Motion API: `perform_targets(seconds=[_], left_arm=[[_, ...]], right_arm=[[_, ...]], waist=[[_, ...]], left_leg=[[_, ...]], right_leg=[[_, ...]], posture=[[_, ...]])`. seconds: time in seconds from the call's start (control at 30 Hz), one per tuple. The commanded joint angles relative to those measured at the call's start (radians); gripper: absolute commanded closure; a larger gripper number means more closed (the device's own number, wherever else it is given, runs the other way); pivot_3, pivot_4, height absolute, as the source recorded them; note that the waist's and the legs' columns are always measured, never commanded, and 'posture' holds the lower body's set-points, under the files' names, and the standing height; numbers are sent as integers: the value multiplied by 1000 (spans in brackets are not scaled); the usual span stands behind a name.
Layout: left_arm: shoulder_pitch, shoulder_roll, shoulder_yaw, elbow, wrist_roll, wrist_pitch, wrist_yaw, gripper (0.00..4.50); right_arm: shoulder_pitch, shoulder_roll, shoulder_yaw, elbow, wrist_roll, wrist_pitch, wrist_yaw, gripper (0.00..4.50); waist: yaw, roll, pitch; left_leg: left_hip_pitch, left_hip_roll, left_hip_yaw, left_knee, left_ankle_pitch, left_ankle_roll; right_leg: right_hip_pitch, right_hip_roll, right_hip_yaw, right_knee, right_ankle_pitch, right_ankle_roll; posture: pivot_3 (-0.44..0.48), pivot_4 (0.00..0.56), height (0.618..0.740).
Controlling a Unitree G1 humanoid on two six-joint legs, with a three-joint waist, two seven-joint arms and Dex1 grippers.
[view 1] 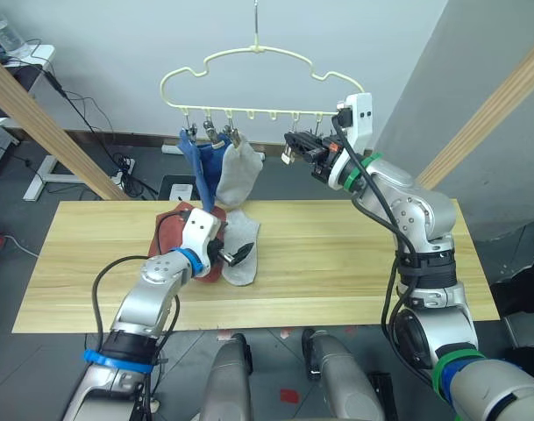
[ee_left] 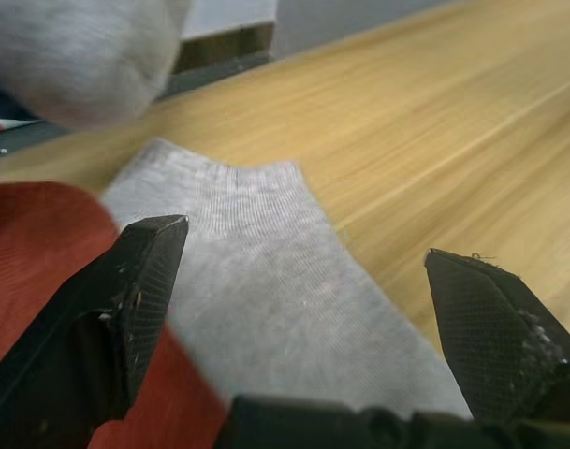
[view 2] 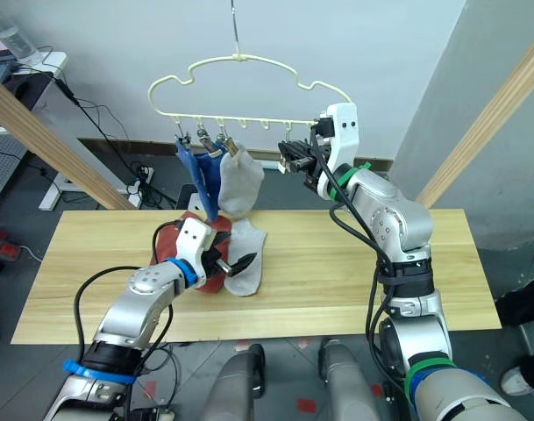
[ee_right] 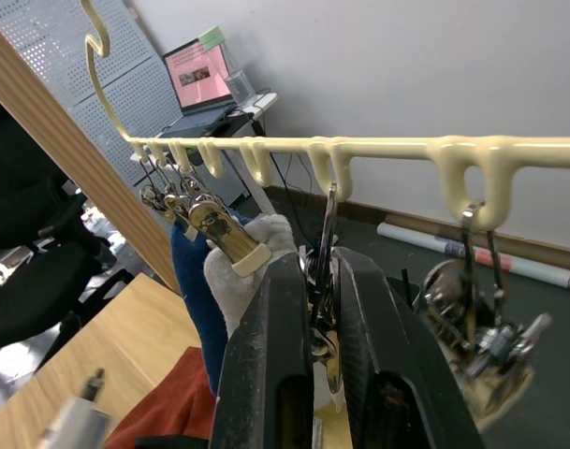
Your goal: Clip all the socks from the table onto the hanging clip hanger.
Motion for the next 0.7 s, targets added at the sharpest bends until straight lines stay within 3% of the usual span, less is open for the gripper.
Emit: perform_targets(seconds=[0.03,0.23,0.33,0.37,0.53,0.7], left_arm=[[-82,-29,-10,172,68,-90,49,0],[-180,-72,-4,378,100,-123,66,0],[-220,-105,14,454,46,17,-15,0],[-227,-109,17,463,37,46,-41,0],[-216,-98,8,428,49,52,-107,939],[-172,-78,-37,376,96,-26,-145,961]], right_arm=[[-31,6,-46,-12,47,23,-18,4445],[-28,1,-51,-24,58,48,-29,4445],[-26,0,-53,-38,63,59,-36,4445],[-26,1,-53,-38,64,61,-38,4445],[-31,3,-57,-38,66,64,-41,4445],[-34,6,-56,-30,63,58,-40,4445]], waist=[[0,0,0],[-7,0,0],[-6,0,0],[-7,0,0],[-11,0,0],[-14,0,0]], left_leg=[[0,0,0,0,0,0],[-3,0,0,0,0,0],[-4,-1,-1,1,0,0],[-4,-1,-1,2,0,0],[0,-1,-1,2,0,0],[0,-1,-1,2,0,0]], right_leg=[[0,0,0,0,0,0],[-2,0,0,0,0,0],[-3,-1,-1,1,0,1],[-2,-1,-1,1,0,1],[1,-1,-1,1,1,1],[2,-1,0,1,1,1]], posture=[[-78,334,740],[-98,329,740],[-103,325,740],[-102,324,740],[-97,319,740],[-91,312,740]])
